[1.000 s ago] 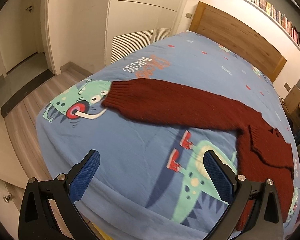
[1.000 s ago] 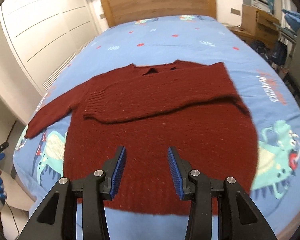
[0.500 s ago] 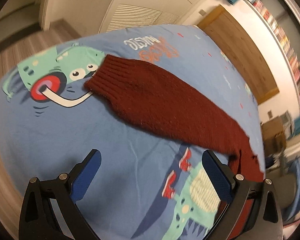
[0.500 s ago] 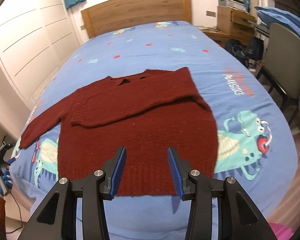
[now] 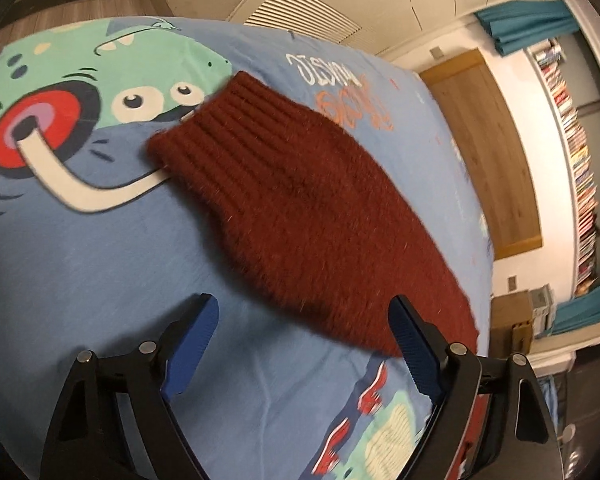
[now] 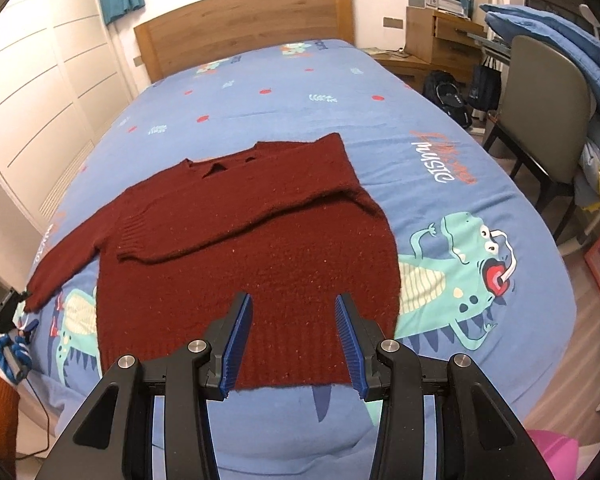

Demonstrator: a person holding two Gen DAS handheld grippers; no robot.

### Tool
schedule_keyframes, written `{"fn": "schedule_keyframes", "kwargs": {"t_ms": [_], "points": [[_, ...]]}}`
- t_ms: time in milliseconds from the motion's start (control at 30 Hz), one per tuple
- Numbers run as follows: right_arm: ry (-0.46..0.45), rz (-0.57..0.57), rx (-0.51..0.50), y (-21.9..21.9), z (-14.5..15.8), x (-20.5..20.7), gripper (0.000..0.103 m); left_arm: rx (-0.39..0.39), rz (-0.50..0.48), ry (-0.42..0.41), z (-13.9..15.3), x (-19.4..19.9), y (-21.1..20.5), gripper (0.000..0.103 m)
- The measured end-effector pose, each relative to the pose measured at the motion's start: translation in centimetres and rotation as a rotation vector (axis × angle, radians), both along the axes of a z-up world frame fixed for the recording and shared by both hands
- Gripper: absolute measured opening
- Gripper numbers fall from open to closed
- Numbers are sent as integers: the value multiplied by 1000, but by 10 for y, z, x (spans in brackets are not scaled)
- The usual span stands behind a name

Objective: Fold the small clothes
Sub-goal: 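Reach the left gripper to the other sleeve cuff and close on it, then carry the held sleeve across the sweater body and open the left gripper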

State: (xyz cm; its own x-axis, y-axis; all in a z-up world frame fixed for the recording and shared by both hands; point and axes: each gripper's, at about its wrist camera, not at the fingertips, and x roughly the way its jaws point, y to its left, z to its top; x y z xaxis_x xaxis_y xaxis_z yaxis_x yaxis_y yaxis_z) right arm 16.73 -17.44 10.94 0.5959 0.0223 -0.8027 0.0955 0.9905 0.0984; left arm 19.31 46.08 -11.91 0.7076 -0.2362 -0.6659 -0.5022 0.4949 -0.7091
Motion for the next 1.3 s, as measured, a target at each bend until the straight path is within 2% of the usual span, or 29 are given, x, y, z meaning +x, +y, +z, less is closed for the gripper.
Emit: {"fn": "schedule_keyframes", "kwargs": {"t_ms": [267, 333, 467, 600, 633, 967, 1300], "points": [[23, 10, 19, 6, -11, 13, 45, -140, 131, -125, -12, 10, 26, 72], [27, 13, 21, 7, -13, 16, 45, -171, 151, -144, -13, 14, 31, 61], [36, 9, 35, 5, -18, 20, 45, -238, 173, -166, -20, 22, 37, 45], [40, 4, 53, 2, -24, 23, 45, -280, 185, -151, -25, 23, 40, 11], [41, 4, 58, 1, -25, 23, 45, -279, 186, -143, -25, 26, 43, 8], [32, -4, 119, -15, -36, 25, 45, -215, 177, -140, 11, 45, 40, 6], [32, -7, 217, -35, -64, 18, 45, -153, 99, -181, 67, 73, -18, 6]]}}
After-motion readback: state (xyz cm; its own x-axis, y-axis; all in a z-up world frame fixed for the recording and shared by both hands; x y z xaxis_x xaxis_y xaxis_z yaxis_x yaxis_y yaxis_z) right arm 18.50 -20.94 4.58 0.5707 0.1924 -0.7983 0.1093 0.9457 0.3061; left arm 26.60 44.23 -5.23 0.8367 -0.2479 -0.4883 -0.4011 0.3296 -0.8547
